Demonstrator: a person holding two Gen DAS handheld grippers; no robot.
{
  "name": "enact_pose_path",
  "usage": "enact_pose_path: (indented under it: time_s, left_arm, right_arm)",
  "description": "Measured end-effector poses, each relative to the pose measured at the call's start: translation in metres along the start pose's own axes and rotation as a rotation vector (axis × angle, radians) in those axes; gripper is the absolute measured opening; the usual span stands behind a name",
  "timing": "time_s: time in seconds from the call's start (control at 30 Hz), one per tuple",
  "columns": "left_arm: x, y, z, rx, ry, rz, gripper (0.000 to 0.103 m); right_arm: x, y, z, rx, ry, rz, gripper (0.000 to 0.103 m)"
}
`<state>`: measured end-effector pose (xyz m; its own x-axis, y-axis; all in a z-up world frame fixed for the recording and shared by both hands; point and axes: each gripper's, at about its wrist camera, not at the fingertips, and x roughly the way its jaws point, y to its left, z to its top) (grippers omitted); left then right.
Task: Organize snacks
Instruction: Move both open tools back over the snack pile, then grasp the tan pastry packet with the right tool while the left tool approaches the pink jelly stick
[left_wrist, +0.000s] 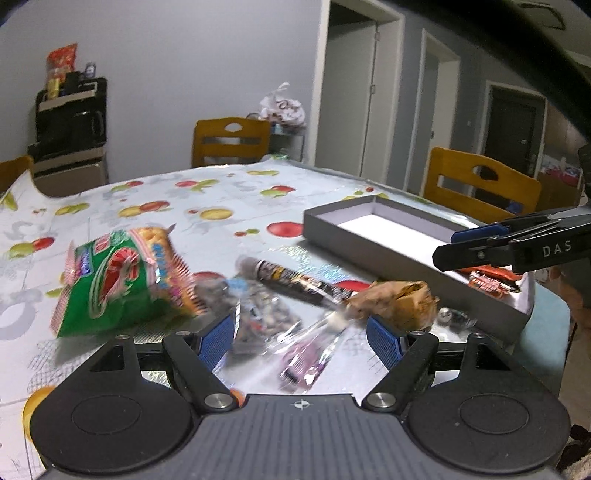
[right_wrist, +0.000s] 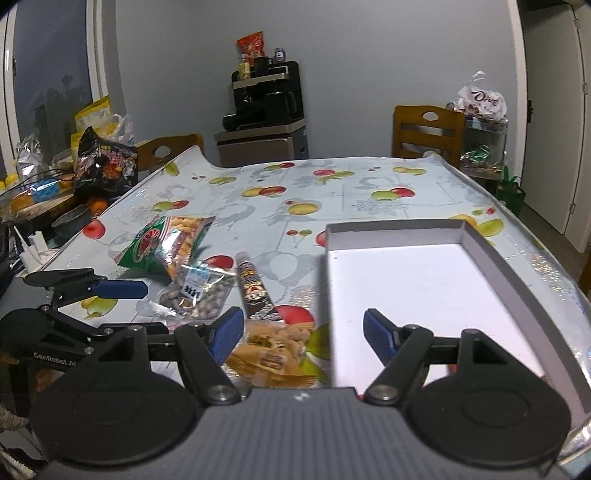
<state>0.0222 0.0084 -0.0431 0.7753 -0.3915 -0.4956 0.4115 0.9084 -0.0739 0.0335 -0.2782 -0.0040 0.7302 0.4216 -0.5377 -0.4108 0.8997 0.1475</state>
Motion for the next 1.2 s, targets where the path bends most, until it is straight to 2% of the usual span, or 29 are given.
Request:
enact_pose_path:
  time_s: [0.17, 0.37, 0.73, 0.8, 0.87, 0.9, 0.97, 1.2]
  left_arm:
    - [0.0, 0.002, -0.003, 0.002, 0.01, 0.002, 0.079]
    - [-0.003, 0.003, -0.004, 0.009, 0.004, 0.011, 0.079]
    - [-0.005, -0.002, -0.005, 0.011, 0.008, 0.008, 0.079]
    - [-0.005, -0.003, -0.005, 0.017, 0.009, 0.005, 0.079]
    - [-0.003, -0.004, -0.005, 0.022, 0.012, 0.002, 0.079]
    - [-0.003, -0.005, -0.005, 0.024, 0.015, 0.0, 0.079]
    - [-0.001, -0.007, -0.005, 0.026, 0.021, -0.006, 0.079]
    - [0.005, -0.013, -0.007, 0.04, 0.042, -0.025, 0.076]
  right_arm:
    - [0.01, 0.014, 0.0, -0.036, 0.017, 0.019, 0.072]
    - [0.022, 0.049, -0.01, -0.22, 0.024, -0.013, 0.072]
    - [0.052, 0.074, -0.025, -0.345, 0.074, -0.125, 0.072]
    - [0.057, 0.079, -0.029, -0.396, 0.078, -0.149, 0.069]
    - [0.064, 0.083, -0.034, -0.429, 0.099, -0.163, 0.055]
    - [0.066, 0.083, -0.035, -0.43, 0.105, -0.165, 0.054]
    - [0.067, 0.082, -0.035, -0.427, 0.098, -0.175, 0.04]
    - [0.06, 0.077, -0.035, -0.379, 0.094, -0.111, 0.04]
